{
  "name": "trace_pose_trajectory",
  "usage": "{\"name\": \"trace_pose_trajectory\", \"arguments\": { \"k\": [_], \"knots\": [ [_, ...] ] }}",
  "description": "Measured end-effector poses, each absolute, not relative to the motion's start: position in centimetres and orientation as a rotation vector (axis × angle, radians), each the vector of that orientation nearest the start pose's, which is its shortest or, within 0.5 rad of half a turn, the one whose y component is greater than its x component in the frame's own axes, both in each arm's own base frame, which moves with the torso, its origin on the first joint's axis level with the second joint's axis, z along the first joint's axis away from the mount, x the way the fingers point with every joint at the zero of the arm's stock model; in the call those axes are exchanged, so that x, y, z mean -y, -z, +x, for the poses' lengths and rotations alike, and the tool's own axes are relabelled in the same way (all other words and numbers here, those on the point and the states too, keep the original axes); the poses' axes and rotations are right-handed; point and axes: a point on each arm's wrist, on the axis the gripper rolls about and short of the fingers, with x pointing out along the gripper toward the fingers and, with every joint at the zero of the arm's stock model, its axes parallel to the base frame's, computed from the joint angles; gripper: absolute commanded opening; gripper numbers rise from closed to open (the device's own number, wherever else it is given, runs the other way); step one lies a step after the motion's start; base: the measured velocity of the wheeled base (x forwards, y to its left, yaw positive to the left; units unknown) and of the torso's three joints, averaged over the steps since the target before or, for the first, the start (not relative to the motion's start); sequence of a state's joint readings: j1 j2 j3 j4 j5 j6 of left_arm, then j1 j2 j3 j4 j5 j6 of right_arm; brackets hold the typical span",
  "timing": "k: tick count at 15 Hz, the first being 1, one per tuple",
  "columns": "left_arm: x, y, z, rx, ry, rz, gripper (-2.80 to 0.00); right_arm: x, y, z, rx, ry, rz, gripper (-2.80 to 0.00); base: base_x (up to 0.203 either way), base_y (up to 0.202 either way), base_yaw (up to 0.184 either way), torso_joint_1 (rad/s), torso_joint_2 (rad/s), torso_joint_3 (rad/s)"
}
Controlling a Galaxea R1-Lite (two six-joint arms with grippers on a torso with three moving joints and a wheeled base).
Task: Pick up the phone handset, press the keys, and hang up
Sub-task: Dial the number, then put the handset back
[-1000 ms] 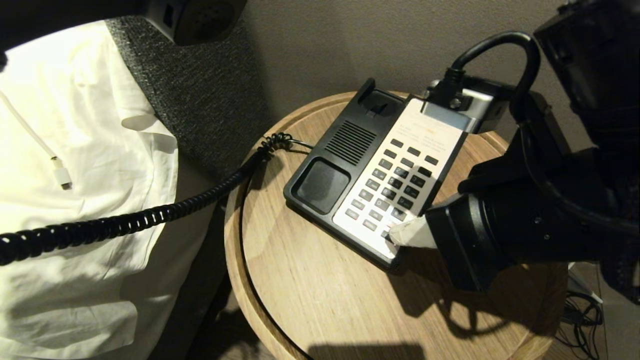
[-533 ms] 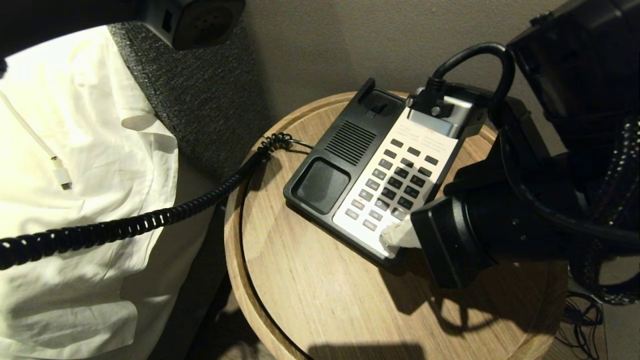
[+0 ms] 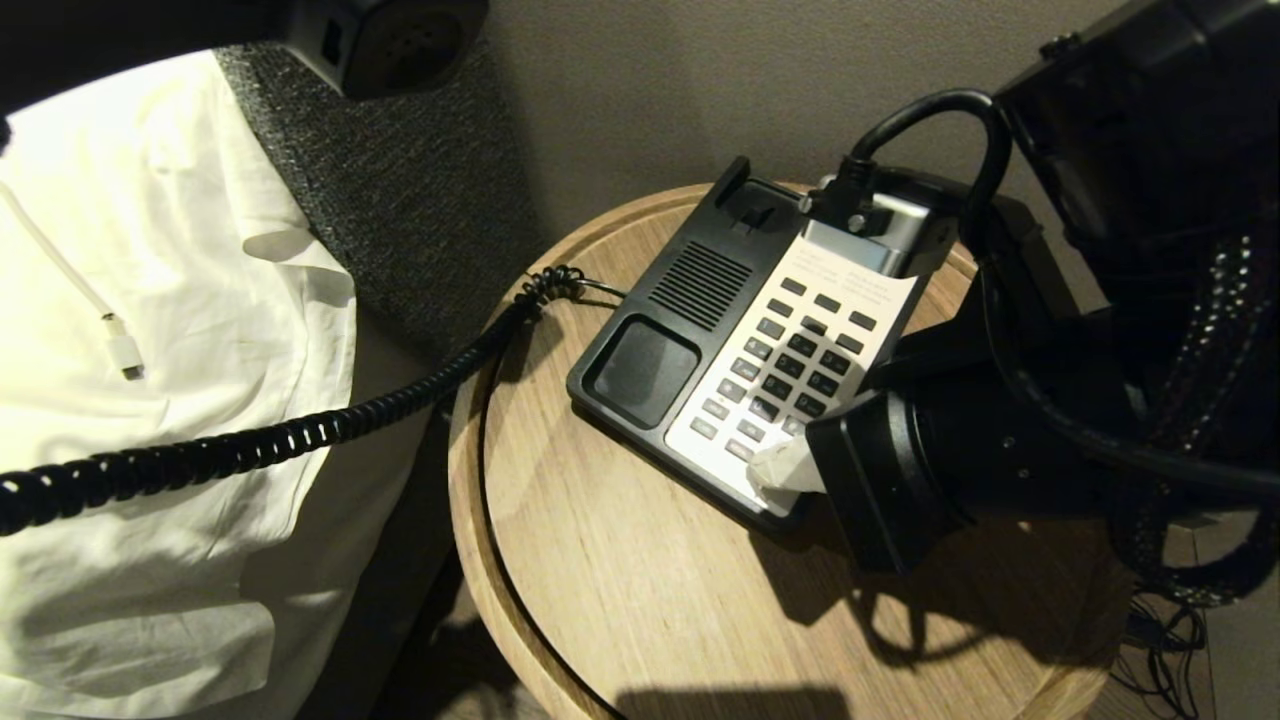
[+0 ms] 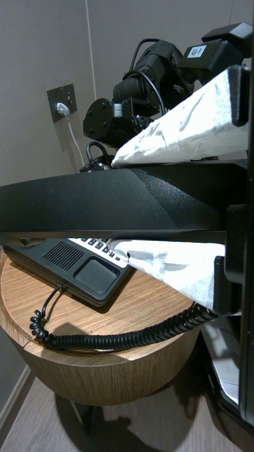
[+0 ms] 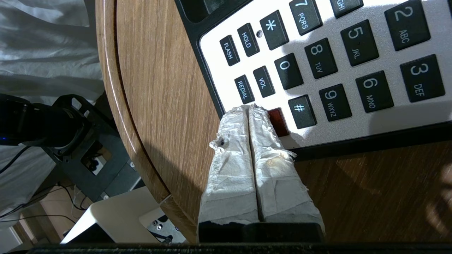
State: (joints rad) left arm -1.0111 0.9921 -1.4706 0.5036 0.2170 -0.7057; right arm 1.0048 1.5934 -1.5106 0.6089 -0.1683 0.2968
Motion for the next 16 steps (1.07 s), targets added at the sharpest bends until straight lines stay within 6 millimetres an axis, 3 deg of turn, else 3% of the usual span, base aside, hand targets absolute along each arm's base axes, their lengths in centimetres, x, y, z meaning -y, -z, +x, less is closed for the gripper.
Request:
{"name": "trace_pose_trajectory", "arguments": {
  "k": [5, 9, 12, 16],
  "knots": [
    [4.5, -39.3, 3.4, -0.304, 0.752, -0.65, -2.8, -21.9, -29.8, 14.6, -0.696, -0.695, -0.115, -2.8, 0.0, 0.0, 0.0, 0.0, 0.0, 0.0],
    [4.4, -39.1, 3.3, -0.311, 0.749, -0.645, -2.8, -21.1, -31.5, 13.7, -0.659, -0.717, -0.088, -2.8, 0.0, 0.0, 0.0, 0.0, 0.0, 0.0],
    [4.8, -38.9, 3.6, -0.302, 0.754, -0.593, -2.8, -19.7, -32.8, 12.8, -0.632, -0.721, -0.067, -2.8, 0.0, 0.0, 0.0, 0.0, 0.0, 0.0],
    [6.6, -38.7, 4.7, -0.301, 0.736, -0.468, -2.8, -16.3, -34.7, 10.8, -0.584, -0.667, -0.031, -2.8, 0.0, 0.0, 0.0, 0.0, 0.0, 0.0]
  ]
}}
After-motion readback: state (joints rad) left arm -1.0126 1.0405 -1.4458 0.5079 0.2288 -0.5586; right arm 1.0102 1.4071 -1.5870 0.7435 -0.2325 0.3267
